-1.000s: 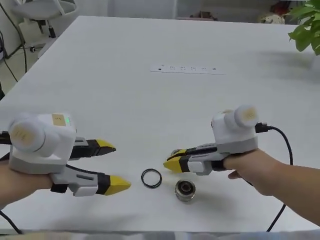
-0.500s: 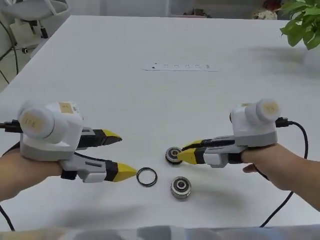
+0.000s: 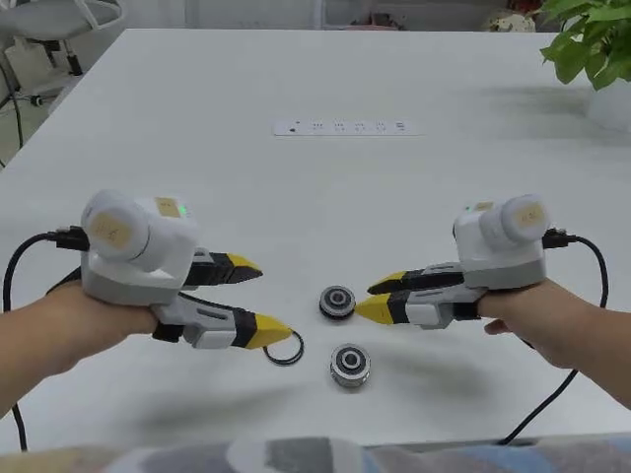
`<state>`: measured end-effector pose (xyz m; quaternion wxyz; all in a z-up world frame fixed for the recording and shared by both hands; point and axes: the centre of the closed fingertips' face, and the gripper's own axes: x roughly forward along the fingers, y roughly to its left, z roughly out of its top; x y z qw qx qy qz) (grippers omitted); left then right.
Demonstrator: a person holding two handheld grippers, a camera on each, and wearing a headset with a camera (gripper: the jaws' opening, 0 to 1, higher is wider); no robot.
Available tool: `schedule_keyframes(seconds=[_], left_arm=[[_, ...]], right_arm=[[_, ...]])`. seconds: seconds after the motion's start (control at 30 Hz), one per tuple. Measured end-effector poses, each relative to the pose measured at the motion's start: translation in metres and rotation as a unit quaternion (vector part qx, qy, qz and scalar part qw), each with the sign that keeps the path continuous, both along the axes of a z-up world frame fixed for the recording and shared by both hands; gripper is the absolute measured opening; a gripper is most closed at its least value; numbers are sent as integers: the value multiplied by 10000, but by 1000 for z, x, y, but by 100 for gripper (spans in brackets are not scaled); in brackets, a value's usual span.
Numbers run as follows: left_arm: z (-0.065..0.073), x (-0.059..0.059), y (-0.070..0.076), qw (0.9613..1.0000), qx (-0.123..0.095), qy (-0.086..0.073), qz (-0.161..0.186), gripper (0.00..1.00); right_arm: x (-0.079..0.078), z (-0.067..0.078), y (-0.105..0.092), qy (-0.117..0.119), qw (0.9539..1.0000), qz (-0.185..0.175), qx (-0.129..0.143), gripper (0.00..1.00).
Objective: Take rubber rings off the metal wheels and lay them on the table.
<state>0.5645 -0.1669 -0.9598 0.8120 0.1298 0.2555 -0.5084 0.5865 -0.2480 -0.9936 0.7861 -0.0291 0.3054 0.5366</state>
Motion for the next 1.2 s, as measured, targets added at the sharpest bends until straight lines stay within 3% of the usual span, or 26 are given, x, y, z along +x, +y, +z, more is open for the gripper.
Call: schedule_keyframes(seconds=[0.2, 0.33, 0.77, 1.2], left_arm=[[-4, 5, -6, 10000, 10, 50, -24, 51], [-9, 10, -9, 9998, -51, 191, 53, 49], [-20, 15, -26, 9996, -7, 271, -48, 45], [-26, 27, -41, 9993, -90, 366, -41, 37]], right_arm=[[0, -6, -1, -45, 9999, 65, -121, 24], [-1, -7, 1, -63, 9998, 92, -159, 24], [0, -14, 9, -144, 9991, 238, -320, 26], [2, -18, 13, -139, 9988, 275, -378, 25]])
